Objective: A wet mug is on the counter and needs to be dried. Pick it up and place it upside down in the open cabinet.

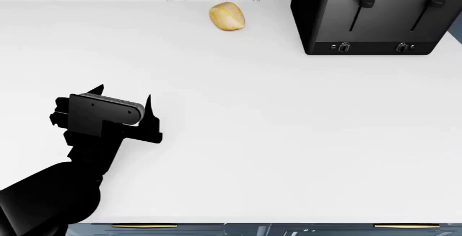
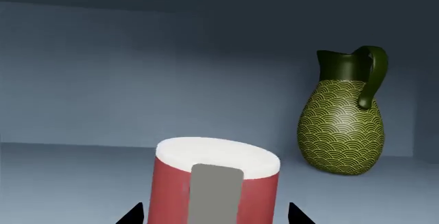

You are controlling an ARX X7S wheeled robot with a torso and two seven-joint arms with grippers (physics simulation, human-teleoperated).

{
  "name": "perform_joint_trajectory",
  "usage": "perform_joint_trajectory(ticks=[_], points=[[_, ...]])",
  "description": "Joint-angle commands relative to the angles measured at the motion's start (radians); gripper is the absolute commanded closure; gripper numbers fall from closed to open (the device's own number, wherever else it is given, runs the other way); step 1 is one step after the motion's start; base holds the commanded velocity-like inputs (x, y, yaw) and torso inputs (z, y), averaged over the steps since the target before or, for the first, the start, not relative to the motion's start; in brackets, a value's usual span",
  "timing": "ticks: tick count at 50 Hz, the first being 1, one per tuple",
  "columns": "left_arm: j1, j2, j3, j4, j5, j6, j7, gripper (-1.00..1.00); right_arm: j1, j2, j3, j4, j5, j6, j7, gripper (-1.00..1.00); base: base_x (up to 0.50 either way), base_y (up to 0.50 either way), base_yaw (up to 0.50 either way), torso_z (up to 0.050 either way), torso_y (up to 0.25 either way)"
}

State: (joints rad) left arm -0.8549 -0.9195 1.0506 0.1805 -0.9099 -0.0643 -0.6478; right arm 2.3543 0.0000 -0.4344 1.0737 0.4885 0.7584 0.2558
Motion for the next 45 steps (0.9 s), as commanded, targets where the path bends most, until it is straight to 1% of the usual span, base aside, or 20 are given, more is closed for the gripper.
perform_joint_trajectory(ticks=[1,13,19,27,31,39,45], points=[[0.013,0.004,0.014,-0.01,-0.005,-0.018,0.002,-1.0,0.002,0.0,0.025,-0.033,-0.049,-0.012,0.0,-1.0,0.0,0.0,0.0,0.0,0.0],[0.011,0.006,0.013,-0.006,-0.004,-0.025,-0.001,-1.0,0.002,0.0,0.08,-0.133,-0.102,0.044,-0.009,-1.0,0.0,0.0,0.0,0.0,-0.001],[0.014,0.009,0.012,-0.007,-0.003,-0.023,-0.001,-1.0,0.002,0.0,0.135,-0.244,-0.142,0.15,-0.027,-1.0,0.0,0.0,0.0,0.0,-0.002],[0.014,0.013,0.013,-0.007,-0.001,-0.027,-0.002,-1.0,0.002,0.0,0.169,-0.312,-0.183,0.229,-0.046,-1.0,0.0,0.0,0.0,0.0,-0.001],[0.013,0.01,0.01,0.004,-0.008,-0.031,-0.008,-1.0,0.002,0.0,0.196,-0.364,-0.235,0.309,-0.064,-1.0,0.0,0.0,0.0,0.0,0.0],[0.01,-0.01,-0.006,0.038,-0.036,-0.034,-0.026,-1.0,0.002,0.0,0.321,-0.528,-0.402,0.567,-0.161,-1.0,0.0,0.0,0.0,0.0,-0.001],[0.006,-0.012,-0.008,0.049,-0.042,-0.045,-0.034,-1.0,0.002,0.001,0.329,-0.639,-0.54,0.736,-0.275,-1.0,0.0,0.0,0.0,0.0,0.0]])
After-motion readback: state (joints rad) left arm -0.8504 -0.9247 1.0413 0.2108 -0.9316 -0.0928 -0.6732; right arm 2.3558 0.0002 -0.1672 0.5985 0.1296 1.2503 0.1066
